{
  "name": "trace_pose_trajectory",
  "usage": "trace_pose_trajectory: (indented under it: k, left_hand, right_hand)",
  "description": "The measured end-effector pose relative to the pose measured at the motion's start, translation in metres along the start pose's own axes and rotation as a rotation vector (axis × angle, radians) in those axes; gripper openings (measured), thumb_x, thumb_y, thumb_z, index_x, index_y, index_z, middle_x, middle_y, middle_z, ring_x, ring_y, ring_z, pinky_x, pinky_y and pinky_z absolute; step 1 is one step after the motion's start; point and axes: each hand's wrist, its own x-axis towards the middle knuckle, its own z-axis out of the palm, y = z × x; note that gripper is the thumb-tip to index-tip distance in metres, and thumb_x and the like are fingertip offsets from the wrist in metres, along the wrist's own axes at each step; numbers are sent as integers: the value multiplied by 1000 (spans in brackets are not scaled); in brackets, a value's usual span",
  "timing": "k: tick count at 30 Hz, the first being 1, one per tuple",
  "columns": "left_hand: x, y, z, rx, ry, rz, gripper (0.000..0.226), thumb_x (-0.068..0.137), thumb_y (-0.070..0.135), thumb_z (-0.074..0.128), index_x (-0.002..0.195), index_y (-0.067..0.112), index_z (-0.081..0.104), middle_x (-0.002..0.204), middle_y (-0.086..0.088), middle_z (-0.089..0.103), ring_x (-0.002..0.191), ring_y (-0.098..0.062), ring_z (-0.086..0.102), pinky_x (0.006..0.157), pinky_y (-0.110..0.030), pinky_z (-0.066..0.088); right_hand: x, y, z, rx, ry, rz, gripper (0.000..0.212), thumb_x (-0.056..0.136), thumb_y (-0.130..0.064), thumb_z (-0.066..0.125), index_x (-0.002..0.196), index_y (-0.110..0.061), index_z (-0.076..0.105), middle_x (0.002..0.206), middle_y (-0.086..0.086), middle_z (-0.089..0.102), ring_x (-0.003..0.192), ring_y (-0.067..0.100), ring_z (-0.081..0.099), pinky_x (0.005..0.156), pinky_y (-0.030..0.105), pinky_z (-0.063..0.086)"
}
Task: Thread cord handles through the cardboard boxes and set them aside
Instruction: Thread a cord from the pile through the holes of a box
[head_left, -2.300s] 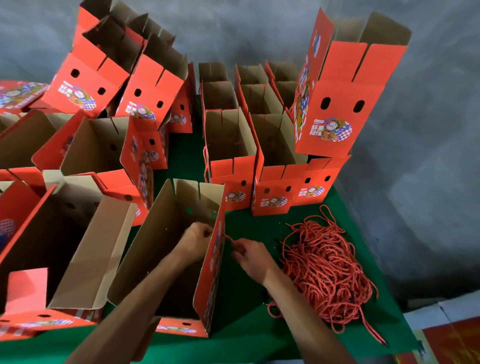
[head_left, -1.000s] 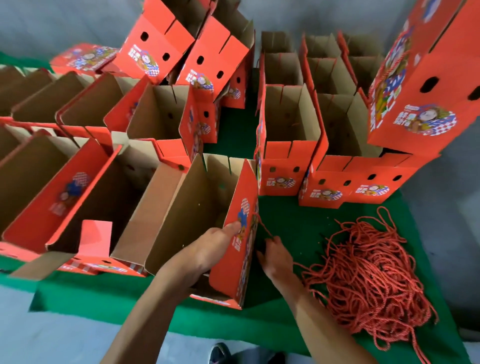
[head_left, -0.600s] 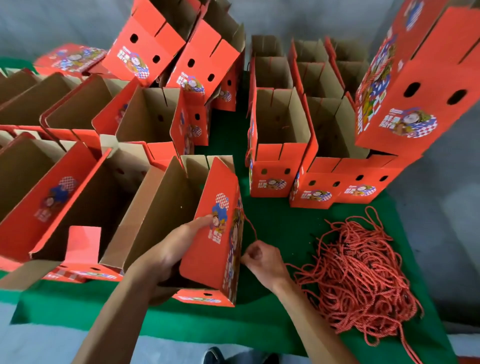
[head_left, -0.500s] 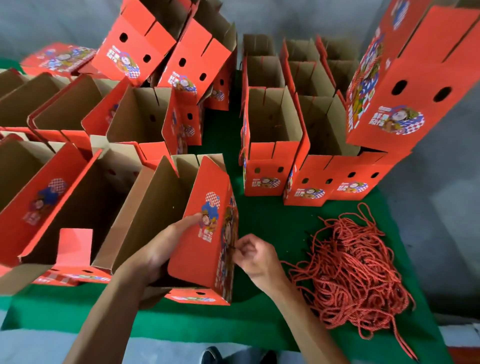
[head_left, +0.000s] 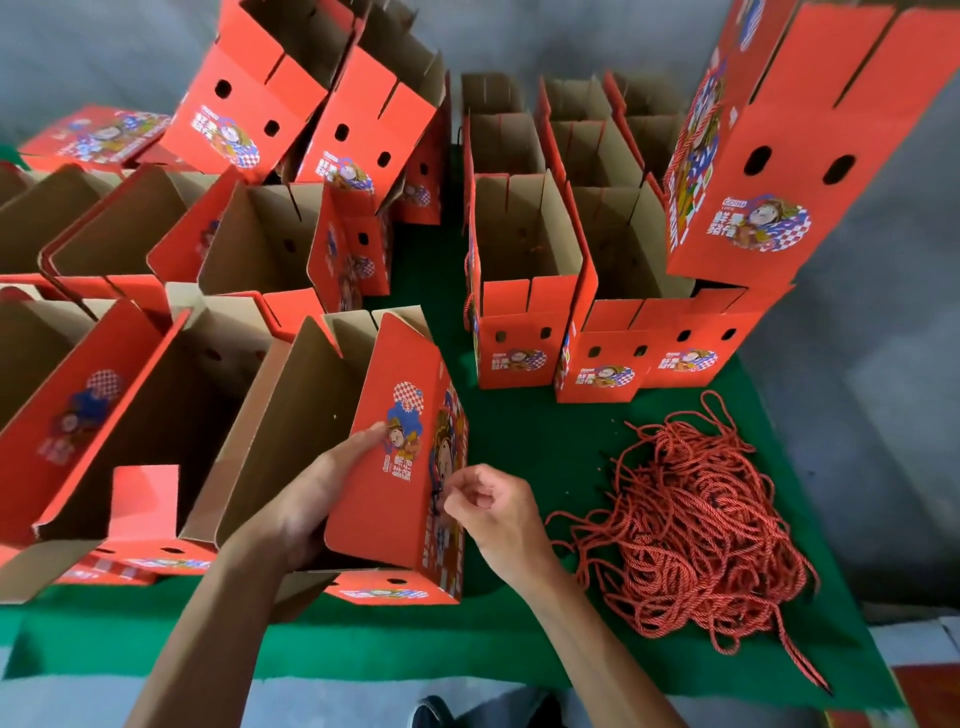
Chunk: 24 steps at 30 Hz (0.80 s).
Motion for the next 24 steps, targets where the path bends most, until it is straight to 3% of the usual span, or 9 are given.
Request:
trace_pose_trajectory:
  k: [4, 8, 13, 17, 20, 22, 24]
  left_hand:
    - [4, -8, 2, -37, -52, -6, 73, 83, 81, 58, 133, 28, 61, 124, -17, 72, 114, -39, 70, 93, -56, 57]
    - [12, -14, 14, 19, -108, -56, 95, 82, 94, 30, 130, 21, 65, 127, -18, 70, 119, -38, 67, 97, -56, 54]
    - [13, -23, 46, 620, 30, 132, 20, 100, 34, 62, 104, 19, 75, 95, -6, 78, 86, -18, 77, 81, -39, 64]
    - [21, -34, 63, 790, 136, 217, 16, 101, 22, 64, 100, 19, 79, 94, -1, 78, 83, -15, 75, 75, -30, 61]
    - [21, -36, 66, 796, 155, 175, 15, 102, 23, 62, 96, 21, 76, 93, 3, 76, 78, -5, 74, 64, -15, 54]
    - [19, -34, 64, 805, 178, 181, 18, 102, 21, 62, 91, 22, 75, 89, 2, 77, 77, -9, 74, 63, -16, 54]
    - [18, -33, 62, 762, 213, 174, 20, 102, 20, 61, 91, 22, 78, 87, 1, 78, 79, -12, 75, 71, -25, 60]
  right_hand:
    - [1, 2, 3, 164, -4, 116, 8, 90, -15, 74, 86, -8, 73, 87, 10, 76, 78, 26, 71, 77, 38, 62]
    - [2, 6, -4, 172, 28, 152, 13, 97, -7, 68, 85, -5, 73, 92, 20, 74, 81, 28, 70, 80, 45, 61]
    - [-4, 23, -14, 131, 90, 140, 12, 94, -8, 73, 87, 1, 76, 85, 10, 76, 79, 20, 70, 80, 33, 60]
    - [-5, 36, -25, 255, 83, 111, 11, 94, -7, 72, 88, -7, 81, 92, 15, 78, 88, 27, 74, 84, 32, 59]
    - [-6, 49, -37, 234, 9, 70, 15, 95, -28, 73, 92, -16, 83, 97, 8, 79, 97, 25, 75, 90, 28, 57]
    - [-2, 63, -46, 138, 120, 87, 15, 94, -34, 73, 90, -23, 82, 96, 4, 79, 97, 23, 74, 90, 30, 57]
    - [4, 82, -61, -232, 257, 118, 14, 101, -29, 65, 105, -26, 77, 112, 1, 75, 104, 20, 71, 87, 21, 55]
